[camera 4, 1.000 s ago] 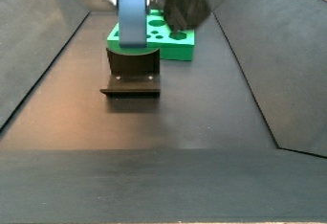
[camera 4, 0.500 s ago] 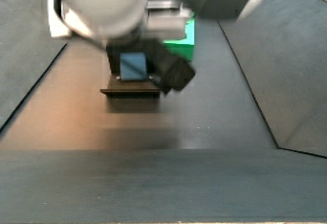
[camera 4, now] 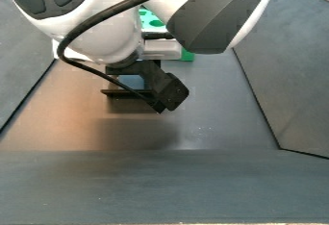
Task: Pick up the rectangle object. Move up. Place the rectangle object on the fixture. Regrasp the rectangle object. Move to above the board. Insert the rectangle object.
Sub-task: Place the rectangle object on the fixture, then regrasp the rectangle object.
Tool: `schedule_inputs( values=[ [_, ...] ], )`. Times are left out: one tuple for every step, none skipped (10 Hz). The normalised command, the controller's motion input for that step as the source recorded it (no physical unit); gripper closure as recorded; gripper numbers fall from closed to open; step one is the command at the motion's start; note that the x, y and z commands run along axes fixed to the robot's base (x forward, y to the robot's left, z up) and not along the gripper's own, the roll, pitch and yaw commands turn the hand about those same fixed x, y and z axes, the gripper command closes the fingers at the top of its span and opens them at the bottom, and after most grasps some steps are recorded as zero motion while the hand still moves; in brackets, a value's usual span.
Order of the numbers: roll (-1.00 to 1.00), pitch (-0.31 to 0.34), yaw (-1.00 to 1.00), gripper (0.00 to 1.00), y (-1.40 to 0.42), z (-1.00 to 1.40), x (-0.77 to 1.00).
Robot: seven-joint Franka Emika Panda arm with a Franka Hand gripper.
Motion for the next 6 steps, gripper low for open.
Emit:
schedule_inputs(
  values=[
    [-0.11, -0.064, -0.07, 1.0, 0.08, -0.33, 0.06],
    [-0.11, -0.064, -0.06, 1.0, 0.08, -0.33, 0.06],
    [0.0, 0.0, 0.0, 1.0, -0.5, -0.17, 0.0],
    [0.0, 0.0, 0.0, 0.0, 0.0, 0.0, 0.0],
    [0.05, -0.037, -0.02, 0.0, 0.0, 1.0, 0.0],
    [0.05, -0.034, -0.01, 0.0, 0.0, 1.0, -0.01]
  ],
)
